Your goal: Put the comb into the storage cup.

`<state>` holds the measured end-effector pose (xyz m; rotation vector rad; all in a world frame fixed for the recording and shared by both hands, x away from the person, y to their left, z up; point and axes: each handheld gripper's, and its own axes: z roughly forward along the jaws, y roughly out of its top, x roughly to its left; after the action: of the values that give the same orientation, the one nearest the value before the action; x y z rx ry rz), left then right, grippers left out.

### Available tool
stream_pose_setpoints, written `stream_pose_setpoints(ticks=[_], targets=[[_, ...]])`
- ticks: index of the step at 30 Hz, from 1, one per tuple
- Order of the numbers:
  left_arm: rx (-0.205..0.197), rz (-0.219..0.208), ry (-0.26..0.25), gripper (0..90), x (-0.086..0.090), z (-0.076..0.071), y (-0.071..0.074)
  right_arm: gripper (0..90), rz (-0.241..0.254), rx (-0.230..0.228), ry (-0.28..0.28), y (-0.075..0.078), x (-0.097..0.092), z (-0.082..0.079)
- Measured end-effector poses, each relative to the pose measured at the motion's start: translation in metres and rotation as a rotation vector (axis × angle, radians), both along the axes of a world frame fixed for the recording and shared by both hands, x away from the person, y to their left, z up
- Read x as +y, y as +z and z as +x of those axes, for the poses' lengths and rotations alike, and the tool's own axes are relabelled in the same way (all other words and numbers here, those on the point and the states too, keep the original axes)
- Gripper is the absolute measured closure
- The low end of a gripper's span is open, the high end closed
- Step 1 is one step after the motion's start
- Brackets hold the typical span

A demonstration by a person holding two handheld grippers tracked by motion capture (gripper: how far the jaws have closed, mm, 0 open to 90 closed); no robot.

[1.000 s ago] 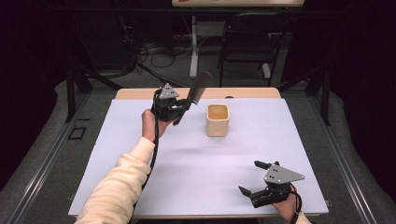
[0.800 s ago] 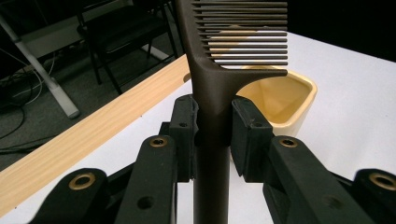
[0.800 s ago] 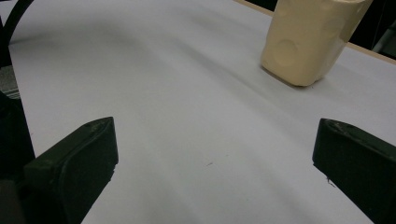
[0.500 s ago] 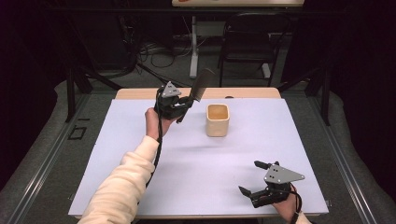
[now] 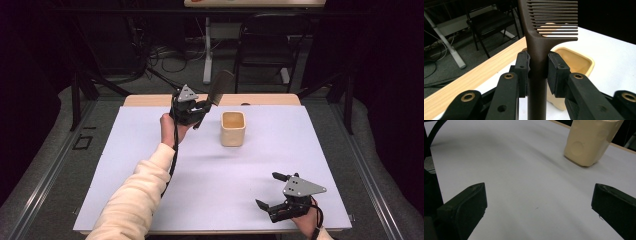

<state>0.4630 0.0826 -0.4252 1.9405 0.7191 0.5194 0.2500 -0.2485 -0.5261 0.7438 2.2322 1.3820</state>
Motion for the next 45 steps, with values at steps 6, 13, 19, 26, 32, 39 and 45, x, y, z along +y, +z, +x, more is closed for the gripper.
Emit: stream_pose_setpoints(ticks=[6, 13, 19, 26, 32, 39, 45], targets=[[-0.006, -0.001, 0.001, 72.2, -0.004, 0.002, 0.001, 0.0, 0.000, 0.002, 0.000, 0.000, 0.000, 0.000], [-0.015, -0.005, 0.004, 72.2, -0.007, 0.004, 0.002, 0.0, 0.004, 0.002, -0.002, 0.000, 0.000, 0.000], [-0.019, -0.009, 0.003, 72.2, -0.010, 0.005, 0.002, 0.0, 0.001, 0.000, -0.002, 0.000, 0.000, 0.000], [-0.029, -0.023, 0.004, 72.2, -0.014, 0.005, 0.005, 0.0, 0.005, -0.003, -0.002, 0.000, 0.000, 0.000], [-0.032, -0.030, 0.002, 72.2, -0.018, 0.007, 0.005, 0.0, 0.003, -0.003, -0.001, 0.000, 0.000, 0.001], [-0.034, -0.036, -0.003, 72.2, -0.024, 0.009, 0.004, 0.0, 0.010, 0.000, -0.003, 0.000, 0.000, 0.000], [-0.039, -0.039, -0.001, 72.2, -0.026, 0.010, 0.006, 0.0, 0.009, 0.002, -0.003, 0.000, -0.001, 0.000]])
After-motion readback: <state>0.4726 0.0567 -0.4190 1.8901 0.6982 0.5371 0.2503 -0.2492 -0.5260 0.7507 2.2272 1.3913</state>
